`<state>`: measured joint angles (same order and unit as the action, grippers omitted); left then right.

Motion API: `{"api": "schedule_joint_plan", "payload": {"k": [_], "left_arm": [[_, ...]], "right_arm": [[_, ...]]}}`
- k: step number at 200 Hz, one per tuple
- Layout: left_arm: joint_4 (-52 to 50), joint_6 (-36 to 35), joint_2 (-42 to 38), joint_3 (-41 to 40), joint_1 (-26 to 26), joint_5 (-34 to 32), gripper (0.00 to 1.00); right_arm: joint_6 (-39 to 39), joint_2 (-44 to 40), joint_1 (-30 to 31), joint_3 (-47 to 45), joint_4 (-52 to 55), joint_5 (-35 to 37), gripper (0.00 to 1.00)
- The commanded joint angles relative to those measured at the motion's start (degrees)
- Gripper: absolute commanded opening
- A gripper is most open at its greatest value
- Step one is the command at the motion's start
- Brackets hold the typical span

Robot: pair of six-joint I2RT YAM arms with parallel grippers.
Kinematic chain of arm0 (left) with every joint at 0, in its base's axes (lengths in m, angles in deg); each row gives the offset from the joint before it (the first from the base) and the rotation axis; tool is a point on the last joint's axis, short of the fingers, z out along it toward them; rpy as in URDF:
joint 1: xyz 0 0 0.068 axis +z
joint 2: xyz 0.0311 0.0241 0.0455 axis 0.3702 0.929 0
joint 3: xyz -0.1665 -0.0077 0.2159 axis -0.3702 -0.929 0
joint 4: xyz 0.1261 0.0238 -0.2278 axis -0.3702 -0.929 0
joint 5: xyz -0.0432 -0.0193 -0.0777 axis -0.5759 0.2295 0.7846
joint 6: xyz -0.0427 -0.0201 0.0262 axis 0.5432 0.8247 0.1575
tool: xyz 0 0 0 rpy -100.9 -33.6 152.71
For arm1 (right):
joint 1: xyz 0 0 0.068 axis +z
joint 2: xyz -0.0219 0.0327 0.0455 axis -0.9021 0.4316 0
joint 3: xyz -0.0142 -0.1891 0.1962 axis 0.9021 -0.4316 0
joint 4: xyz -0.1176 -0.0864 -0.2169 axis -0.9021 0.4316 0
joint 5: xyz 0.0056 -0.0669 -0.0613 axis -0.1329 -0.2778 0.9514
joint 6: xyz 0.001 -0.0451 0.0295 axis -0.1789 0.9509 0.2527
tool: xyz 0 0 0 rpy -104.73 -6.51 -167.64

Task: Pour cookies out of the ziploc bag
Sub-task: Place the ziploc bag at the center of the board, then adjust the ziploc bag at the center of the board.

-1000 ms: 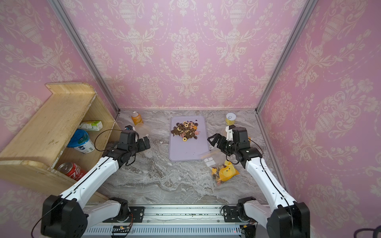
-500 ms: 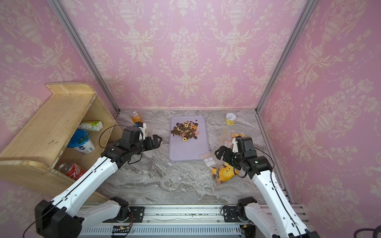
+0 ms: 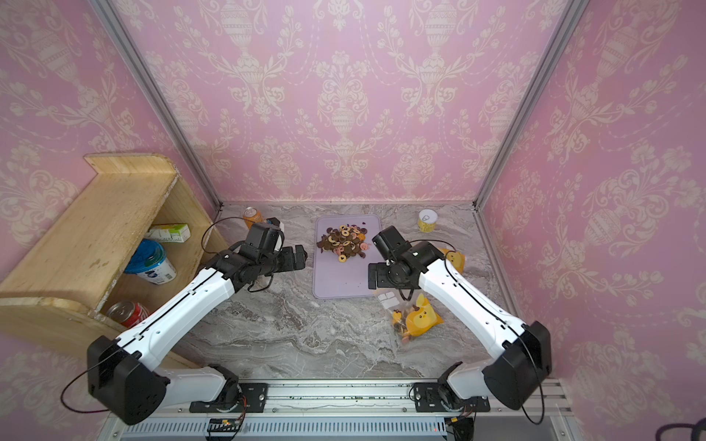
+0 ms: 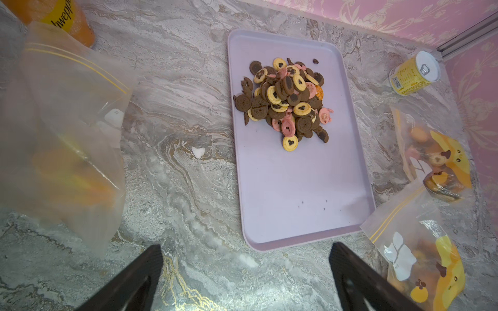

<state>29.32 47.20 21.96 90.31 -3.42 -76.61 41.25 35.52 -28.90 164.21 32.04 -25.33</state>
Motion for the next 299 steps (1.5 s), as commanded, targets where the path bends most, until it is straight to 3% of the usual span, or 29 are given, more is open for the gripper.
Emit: {"api": "schedule_joint_plan", "payload": {"k": [1, 30, 50, 103, 193, 240, 285, 299], "left_arm": [[-3.07, -3.64, 3.25, 1.80, 3.33, 6.59, 0.99], [-3.38, -3.35, 6.37, 1.59, 8.91, 16.52, 0.99], [-1.59, -3.65, 5.08, -0.47, 10.84, 19.25, 0.99], [-0.55, -5.64, 3.48, -2.23, 11.09, 20.28, 0.99], [1.95, -5.46, 4.22, -3.56, 11.42, 21.81, 0.99], [1.82, -5.87, 3.85, -3.58, 11.55, 21.43, 0.99], [1.48, -5.90, 4.37, -3.85, 11.61, 21.25, 0.99], [1.18, -6.06, 4.37, -3.85, 11.60, 20.85, 0.99]], "right_arm": [[0.95, 7.41, 4.41, 5.73, 7.94, 10.61, 1.00], [1.51, 15.31, 8.41, 9.06, 10.00, 14.63, 0.98], [1.56, 18.52, 9.70, 8.96, 10.48, 16.71, 0.96], [4.16, 23.80, 9.83, 5.68, 7.29, 22.12, 0.90], [8.04, 25.18, 8.98, 0.17, 0.41, 22.62, 0.72], [8.97, 22.15, 7.54, -4.81, -3.04, 21.50, 0.57], [10.50, 20.39, 6.94, -6.99, -5.75, 20.34, 0.22], [10.99, 20.03, 6.99, -7.34, -6.37, 19.72, 0.16]]}}
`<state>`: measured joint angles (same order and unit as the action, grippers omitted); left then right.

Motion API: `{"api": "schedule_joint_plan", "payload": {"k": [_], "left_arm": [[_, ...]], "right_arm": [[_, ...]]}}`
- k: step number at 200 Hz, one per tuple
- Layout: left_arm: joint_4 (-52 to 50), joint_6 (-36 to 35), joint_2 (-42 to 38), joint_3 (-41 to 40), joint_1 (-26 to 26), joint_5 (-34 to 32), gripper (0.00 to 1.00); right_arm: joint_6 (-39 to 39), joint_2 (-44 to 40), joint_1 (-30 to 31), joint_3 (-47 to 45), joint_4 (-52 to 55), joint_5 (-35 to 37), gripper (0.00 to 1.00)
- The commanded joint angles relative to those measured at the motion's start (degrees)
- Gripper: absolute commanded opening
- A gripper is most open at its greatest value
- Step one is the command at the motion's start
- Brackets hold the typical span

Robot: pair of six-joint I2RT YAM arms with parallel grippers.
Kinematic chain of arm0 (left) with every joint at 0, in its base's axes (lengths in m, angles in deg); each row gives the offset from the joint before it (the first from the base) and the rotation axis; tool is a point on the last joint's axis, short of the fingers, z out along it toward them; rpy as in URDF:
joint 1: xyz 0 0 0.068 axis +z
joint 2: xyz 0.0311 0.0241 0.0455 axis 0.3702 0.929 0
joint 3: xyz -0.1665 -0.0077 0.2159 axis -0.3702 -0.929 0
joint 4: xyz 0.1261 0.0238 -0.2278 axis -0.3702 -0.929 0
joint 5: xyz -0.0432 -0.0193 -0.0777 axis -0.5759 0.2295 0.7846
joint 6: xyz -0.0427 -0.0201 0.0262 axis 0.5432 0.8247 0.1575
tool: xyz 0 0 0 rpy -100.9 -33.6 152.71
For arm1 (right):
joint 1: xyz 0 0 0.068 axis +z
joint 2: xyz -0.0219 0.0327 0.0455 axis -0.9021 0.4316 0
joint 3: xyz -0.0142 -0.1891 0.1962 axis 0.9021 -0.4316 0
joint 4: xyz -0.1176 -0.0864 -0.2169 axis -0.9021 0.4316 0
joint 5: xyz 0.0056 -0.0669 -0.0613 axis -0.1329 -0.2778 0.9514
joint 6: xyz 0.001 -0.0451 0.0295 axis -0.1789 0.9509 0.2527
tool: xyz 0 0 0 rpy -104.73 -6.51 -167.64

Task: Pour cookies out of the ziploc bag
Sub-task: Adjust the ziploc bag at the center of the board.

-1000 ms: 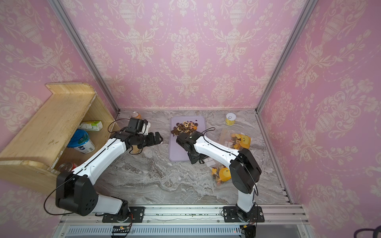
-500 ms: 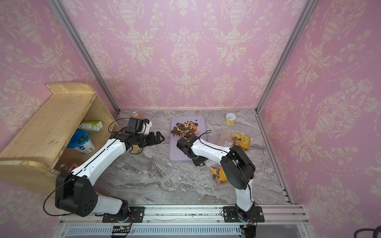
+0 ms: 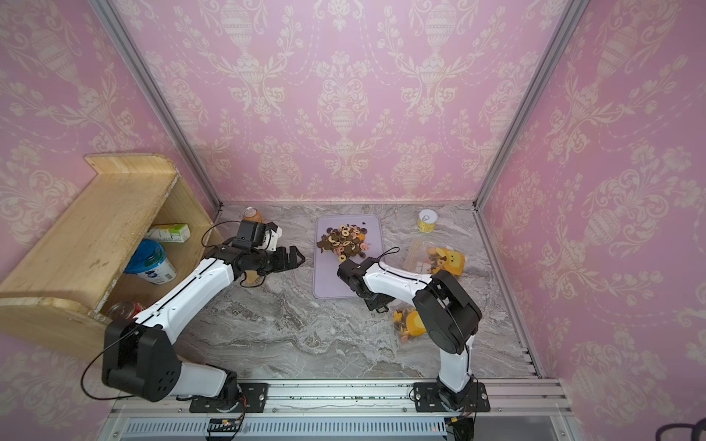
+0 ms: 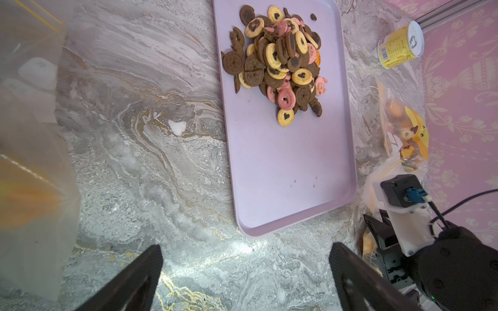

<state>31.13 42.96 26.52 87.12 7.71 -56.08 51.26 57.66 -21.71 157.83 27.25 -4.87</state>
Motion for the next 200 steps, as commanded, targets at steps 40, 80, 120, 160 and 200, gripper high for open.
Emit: {"api": "schedule_joint_plan", "payload": {"k": [40, 80, 120, 160, 200], "left_arm": [[-0.71, -2.10, -0.04, -0.92, 0.47, -0.16, 0.99], [-1.18, -2.54, 0.30, -0.77, 0.42, -1.18, 0.99], [-1.76, -2.89, 0.53, -0.93, 0.42, -1.64, 0.99], [-1.94, -2.92, 0.23, -1.73, 0.47, -1.96, 0.99], [-1.27, 0.33, 1.46, -1.88, 0.27, -1.77, 0.99]], "right_arm": [[3.77, -2.48, 1.66, -1.17, -3.19, -1.25, 0.02], [4.43, -2.40, 4.84, -1.19, -3.43, -0.12, 0.00], [0.86, -3.61, 11.63, -1.08, 0.19, 1.64, 0.00], [-10.08, -9.96, 22.80, -9.07, 4.33, -0.52, 0.00], [-21.31, -18.63, 31.79, -12.09, 7.00, -3.36, 0.55]]}}
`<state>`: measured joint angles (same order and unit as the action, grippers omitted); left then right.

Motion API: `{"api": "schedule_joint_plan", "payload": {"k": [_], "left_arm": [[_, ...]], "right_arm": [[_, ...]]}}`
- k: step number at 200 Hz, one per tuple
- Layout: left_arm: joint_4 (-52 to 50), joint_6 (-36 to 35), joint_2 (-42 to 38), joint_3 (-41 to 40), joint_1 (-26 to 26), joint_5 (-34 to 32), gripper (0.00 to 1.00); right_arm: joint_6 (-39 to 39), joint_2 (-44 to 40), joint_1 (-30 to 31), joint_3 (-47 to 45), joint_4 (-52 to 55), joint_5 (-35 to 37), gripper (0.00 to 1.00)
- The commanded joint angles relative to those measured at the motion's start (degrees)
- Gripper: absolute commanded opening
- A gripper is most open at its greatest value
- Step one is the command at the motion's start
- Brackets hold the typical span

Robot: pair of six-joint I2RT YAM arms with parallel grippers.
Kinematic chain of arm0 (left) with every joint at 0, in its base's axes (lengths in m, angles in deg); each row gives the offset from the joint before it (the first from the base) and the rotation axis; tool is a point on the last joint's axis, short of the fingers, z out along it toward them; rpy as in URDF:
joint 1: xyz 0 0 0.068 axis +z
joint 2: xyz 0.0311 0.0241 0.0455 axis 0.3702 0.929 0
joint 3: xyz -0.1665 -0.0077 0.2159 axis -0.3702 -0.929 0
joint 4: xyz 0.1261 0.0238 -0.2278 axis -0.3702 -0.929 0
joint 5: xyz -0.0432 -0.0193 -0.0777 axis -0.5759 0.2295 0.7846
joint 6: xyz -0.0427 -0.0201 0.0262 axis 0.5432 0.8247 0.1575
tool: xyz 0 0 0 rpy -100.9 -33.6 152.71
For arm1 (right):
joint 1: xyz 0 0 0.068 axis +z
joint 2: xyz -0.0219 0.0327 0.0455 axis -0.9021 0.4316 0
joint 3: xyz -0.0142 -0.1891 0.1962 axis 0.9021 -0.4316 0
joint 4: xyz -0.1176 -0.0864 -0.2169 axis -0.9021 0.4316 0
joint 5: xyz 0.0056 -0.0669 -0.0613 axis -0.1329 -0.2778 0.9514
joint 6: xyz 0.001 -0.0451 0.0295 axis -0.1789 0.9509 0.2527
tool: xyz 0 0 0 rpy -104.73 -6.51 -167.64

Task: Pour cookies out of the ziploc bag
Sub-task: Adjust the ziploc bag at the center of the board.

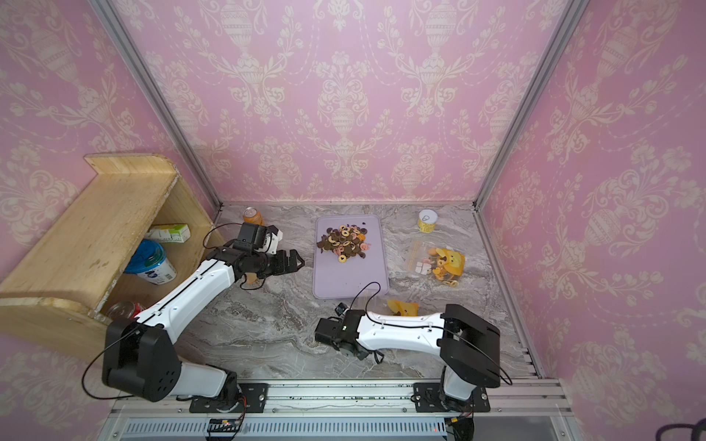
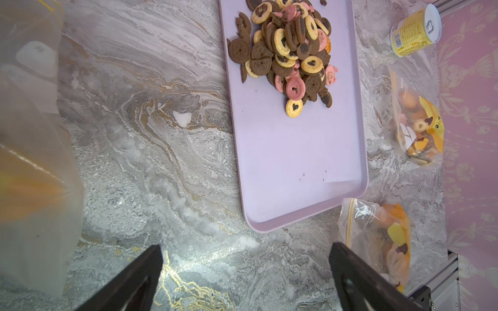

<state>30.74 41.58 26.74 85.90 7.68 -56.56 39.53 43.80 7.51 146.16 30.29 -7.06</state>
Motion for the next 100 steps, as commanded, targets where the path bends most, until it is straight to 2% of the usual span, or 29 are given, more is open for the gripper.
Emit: {"api": "schedule_joint_plan", "payload": {"k": [1, 16, 31, 68, 100], "left_arm": [[-0.87, 1.81, 1.29, -0.70, 0.31, -1.30, 0.99], [0.02, 3.52, 1.43, -1.46, 0.21, -0.59, 0.99], [1.68, 5.39, 0.73, -3.15, 0.11, -0.27, 0.99], [7.13, 10.16, -3.53, -9.65, -0.04, -0.78, 0.99], [8.81, 14.66, -3.75, -12.21, -0.18, 2.75, 0.99]], "right_arm": [[-9.69, -4.95, 2.67, -0.40, 4.09, -1.18, 0.56], [-11.11, -8.61, 2.76, 0.89, 5.49, -0.26, 0.84], [-10.72, -11.96, 1.24, 3.25, 5.78, 0.27, 0.99], [-11.42, -16.90, -9.64, 5.61, 1.62, -8.45, 1.00], [-12.27, -12.51, -15.75, 13.34, 2.40, -12.77, 1.00]]}}
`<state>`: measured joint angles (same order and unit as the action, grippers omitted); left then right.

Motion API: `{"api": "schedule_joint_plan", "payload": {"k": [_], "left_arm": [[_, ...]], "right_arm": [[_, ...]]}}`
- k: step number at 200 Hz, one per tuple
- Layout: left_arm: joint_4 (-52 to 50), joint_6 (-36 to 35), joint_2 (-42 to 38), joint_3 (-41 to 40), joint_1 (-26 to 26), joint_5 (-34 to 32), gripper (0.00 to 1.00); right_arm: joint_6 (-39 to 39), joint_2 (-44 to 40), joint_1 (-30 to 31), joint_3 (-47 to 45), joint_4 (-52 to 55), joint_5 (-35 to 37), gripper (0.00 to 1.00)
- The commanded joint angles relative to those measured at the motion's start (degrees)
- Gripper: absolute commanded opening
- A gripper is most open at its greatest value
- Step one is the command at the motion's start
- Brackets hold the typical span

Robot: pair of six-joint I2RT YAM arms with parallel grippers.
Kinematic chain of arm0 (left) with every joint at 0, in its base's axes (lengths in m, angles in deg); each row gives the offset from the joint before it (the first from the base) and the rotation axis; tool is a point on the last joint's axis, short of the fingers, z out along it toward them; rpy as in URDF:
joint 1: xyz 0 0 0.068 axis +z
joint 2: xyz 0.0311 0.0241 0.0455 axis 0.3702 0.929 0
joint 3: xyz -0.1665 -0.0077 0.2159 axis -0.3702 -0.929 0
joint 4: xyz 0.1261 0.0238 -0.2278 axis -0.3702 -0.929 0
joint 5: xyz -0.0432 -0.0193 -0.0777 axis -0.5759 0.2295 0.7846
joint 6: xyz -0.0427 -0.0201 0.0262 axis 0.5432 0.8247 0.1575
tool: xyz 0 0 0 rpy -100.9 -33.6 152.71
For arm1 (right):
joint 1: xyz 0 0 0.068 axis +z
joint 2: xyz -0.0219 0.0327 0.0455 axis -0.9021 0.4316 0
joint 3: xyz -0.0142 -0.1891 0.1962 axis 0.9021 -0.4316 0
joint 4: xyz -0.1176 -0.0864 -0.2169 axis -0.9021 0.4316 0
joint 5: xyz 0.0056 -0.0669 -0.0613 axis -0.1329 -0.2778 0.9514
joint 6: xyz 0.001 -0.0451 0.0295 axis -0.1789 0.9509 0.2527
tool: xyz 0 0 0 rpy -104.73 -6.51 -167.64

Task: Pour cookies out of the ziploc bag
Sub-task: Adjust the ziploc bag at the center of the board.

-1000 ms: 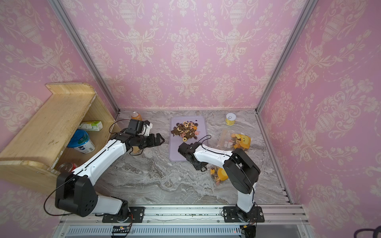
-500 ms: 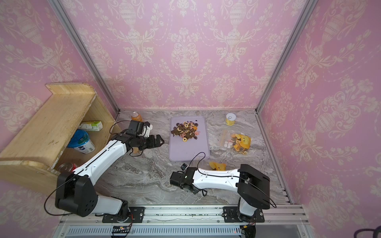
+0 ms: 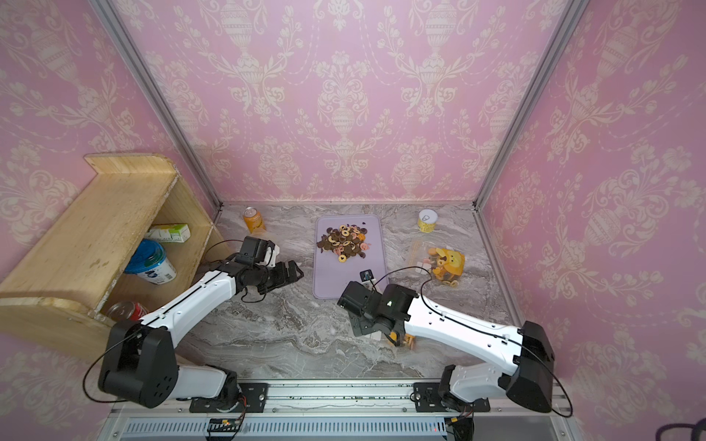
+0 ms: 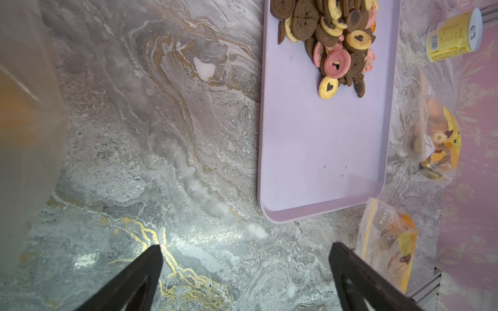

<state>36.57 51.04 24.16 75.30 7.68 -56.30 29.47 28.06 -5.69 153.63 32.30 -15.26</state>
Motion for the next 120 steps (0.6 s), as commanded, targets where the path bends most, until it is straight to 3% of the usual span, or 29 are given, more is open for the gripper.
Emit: {"api": "schedule_joint_plan", "payload": {"k": [1, 33, 78, 120], "left_arm": [[3.06, 5.37, -1.09, -1.68, -0.19, 2.69, 0.99], [4.85, 6.26, 1.64, -2.48, -3.41, 6.51, 0.99], [5.04, 7.43, 0.92, -4.92, -4.61, 5.60, 0.99], [2.88, 6.40, -3.18, -7.83, -3.87, 2.86, 0.99]], "right_arm": [[-2.22, 3.49, -2.69, 6.12, 0.47, -4.67, 1.00], [-1.68, 15.40, -4.34, 15.40, 5.08, -6.37, 0.99], [-1.78, 26.94, -4.34, 22.26, 8.47, -4.83, 0.71], [-2.99, 34.12, -4.01, 28.05, 11.86, -3.67, 0.64]]}}
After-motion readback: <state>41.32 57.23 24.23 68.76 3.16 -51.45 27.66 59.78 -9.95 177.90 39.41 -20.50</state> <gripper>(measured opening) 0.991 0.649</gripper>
